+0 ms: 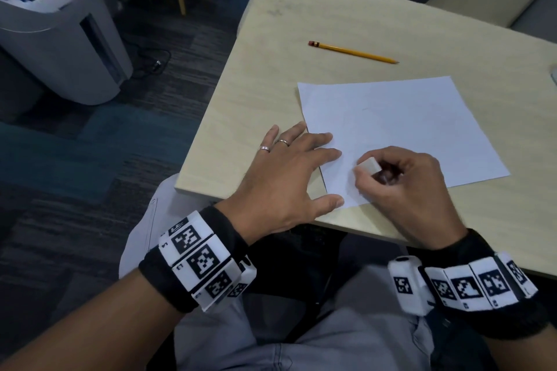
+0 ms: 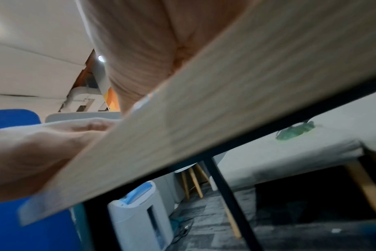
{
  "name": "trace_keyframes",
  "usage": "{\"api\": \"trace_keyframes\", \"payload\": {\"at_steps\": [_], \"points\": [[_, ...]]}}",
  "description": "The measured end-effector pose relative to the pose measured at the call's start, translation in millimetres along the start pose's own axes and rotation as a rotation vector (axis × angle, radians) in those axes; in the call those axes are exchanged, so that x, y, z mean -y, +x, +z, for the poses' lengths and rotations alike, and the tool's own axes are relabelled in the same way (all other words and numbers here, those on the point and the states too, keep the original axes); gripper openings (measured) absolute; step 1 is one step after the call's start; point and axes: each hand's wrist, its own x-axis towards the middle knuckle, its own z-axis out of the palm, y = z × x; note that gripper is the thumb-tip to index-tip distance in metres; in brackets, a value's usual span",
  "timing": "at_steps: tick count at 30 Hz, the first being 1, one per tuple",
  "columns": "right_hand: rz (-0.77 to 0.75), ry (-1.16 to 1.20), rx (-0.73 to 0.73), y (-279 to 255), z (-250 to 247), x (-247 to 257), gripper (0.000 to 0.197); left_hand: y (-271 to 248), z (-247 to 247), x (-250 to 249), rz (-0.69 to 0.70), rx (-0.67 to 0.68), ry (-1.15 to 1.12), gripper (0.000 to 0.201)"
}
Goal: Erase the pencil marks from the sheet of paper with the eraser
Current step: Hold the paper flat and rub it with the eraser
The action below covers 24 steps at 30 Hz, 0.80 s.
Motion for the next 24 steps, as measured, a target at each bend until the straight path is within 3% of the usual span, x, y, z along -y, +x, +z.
{"api": "trace_keyframes", "payload": {"at_steps": [3, 7, 12, 17, 21, 24], "points": [[-0.004, 0.025, -0.024, -2, -3, 0, 0.012, 0, 0, 1, -0.003, -0.002, 0.004, 0.075], [-0.113, -0.008, 0.082, -14, 17, 13, 0.015, 0, 2, 0, -0.001, -0.013, 0.007, 0.073], [-0.02, -0.027, -0.02, -1, -5, -4, 0.015, 1, -1, 0, -0.006, 0.012, 0.014, 0.075], [-0.111, -0.032, 0.065, -13, 14, 8, 0.015, 0, 2, 0, -0.003, -0.001, 0.011, 0.074], [-0.042, -0.042, -0.013, -2, -7, -7, 0.015, 0, 1, 0, -0.003, 0.001, -0.006, 0.073], [-0.084, -0.005, 0.024, -9, 4, 5, 0.014, -1, 0, -1, -0.003, 0.011, -0.003, 0.074]]}}
